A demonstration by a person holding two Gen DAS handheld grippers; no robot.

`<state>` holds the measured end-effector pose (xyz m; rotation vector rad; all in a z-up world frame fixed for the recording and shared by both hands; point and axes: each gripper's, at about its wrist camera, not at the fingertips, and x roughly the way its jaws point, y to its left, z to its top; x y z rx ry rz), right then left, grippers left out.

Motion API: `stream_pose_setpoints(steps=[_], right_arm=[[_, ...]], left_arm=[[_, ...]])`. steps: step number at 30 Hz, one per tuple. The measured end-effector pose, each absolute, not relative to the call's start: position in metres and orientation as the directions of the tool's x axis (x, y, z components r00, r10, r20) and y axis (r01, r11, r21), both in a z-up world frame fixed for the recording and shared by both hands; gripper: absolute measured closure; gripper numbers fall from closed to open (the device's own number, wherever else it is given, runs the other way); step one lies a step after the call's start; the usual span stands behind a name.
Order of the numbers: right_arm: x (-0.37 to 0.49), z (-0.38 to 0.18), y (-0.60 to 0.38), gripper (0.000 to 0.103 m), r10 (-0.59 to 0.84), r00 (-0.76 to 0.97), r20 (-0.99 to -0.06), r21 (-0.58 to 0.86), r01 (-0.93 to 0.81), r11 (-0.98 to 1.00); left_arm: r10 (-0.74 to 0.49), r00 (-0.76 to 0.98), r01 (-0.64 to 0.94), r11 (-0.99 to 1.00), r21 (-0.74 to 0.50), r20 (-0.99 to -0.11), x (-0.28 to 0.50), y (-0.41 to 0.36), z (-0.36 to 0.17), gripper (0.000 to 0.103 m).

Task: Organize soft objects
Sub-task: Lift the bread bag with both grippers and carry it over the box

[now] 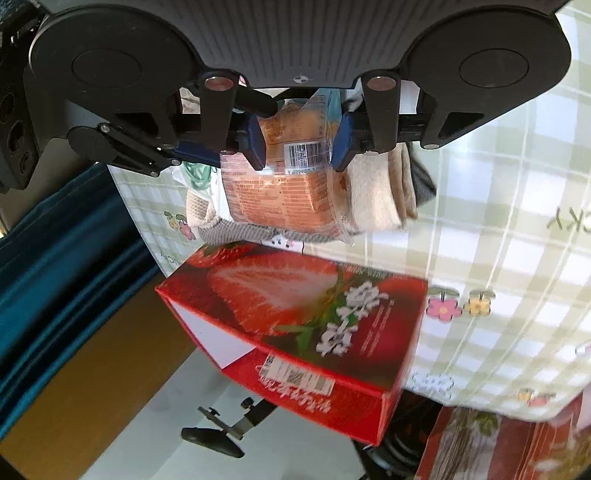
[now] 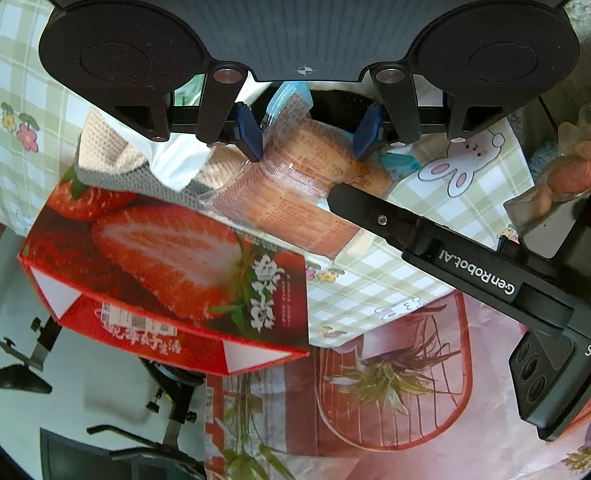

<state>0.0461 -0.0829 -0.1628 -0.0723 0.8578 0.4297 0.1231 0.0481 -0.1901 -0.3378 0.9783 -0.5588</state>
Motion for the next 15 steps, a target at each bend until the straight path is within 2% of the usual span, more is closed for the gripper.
stream_pose_setpoints(steps=[5, 15], right_arm=[[0.048, -0.150, -0.084, 0.053, 0.338, 0.601, -0.724, 0.088, -0.406, 0.910], [0.094, -0.095, -0.095, 0.053, 0.344, 0.687, -0.640, 0.016, -0.436, 0.900]], left_arm=[[-0.594, 0.455, 0.300, 0.803, -0.514, -0.663, 0.124, 0.051, -0.178, 0.061], [-0.601, 0.554, 0.383, 0.799, -0.464, -0.576, 0.152, 0.045, -0.116, 0.061]])
